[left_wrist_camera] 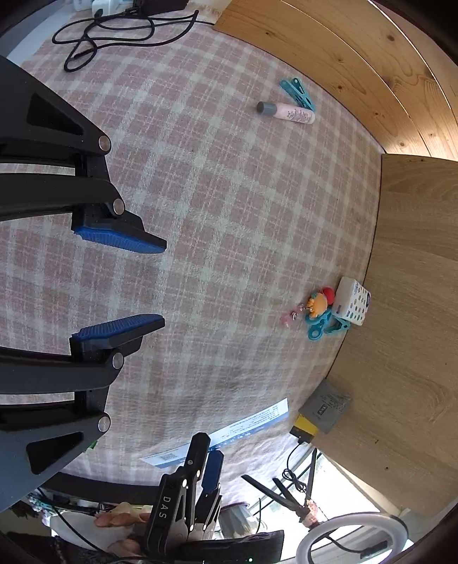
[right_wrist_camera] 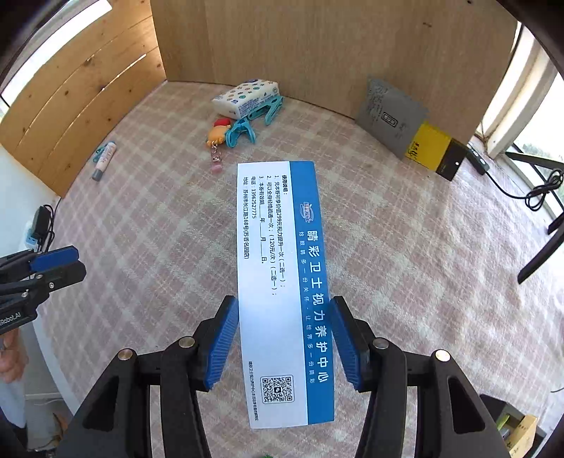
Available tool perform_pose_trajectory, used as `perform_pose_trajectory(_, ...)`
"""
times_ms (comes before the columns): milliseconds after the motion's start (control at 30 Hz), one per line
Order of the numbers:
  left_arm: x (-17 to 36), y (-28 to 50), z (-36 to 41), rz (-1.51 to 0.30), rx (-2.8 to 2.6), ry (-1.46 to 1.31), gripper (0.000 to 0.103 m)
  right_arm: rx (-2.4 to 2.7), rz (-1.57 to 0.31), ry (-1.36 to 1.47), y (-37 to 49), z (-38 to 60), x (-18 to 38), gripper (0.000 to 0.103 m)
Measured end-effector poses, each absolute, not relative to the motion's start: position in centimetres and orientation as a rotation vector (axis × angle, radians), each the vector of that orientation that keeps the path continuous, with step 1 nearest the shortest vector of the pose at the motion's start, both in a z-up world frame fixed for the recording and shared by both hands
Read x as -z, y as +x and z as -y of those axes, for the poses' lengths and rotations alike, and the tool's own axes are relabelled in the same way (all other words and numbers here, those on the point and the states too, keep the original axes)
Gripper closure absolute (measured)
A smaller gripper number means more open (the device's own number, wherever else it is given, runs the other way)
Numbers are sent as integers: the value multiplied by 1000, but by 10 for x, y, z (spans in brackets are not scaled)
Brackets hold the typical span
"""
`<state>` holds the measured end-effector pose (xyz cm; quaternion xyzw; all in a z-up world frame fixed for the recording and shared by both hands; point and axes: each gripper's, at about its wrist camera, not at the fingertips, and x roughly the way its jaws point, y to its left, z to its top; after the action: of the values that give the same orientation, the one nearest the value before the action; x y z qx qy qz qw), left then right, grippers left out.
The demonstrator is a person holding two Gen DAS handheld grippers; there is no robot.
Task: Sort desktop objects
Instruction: 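Carry the card into the organizer tray with the right tool and release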
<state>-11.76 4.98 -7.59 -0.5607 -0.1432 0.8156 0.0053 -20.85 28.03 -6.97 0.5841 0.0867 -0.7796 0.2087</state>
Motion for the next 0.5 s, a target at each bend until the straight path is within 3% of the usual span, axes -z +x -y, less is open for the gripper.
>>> perform_pose_trajectory(500,53,-111,-136,190,-2439,-1671,64,2592,149,1655,-61,-451,-9,54)
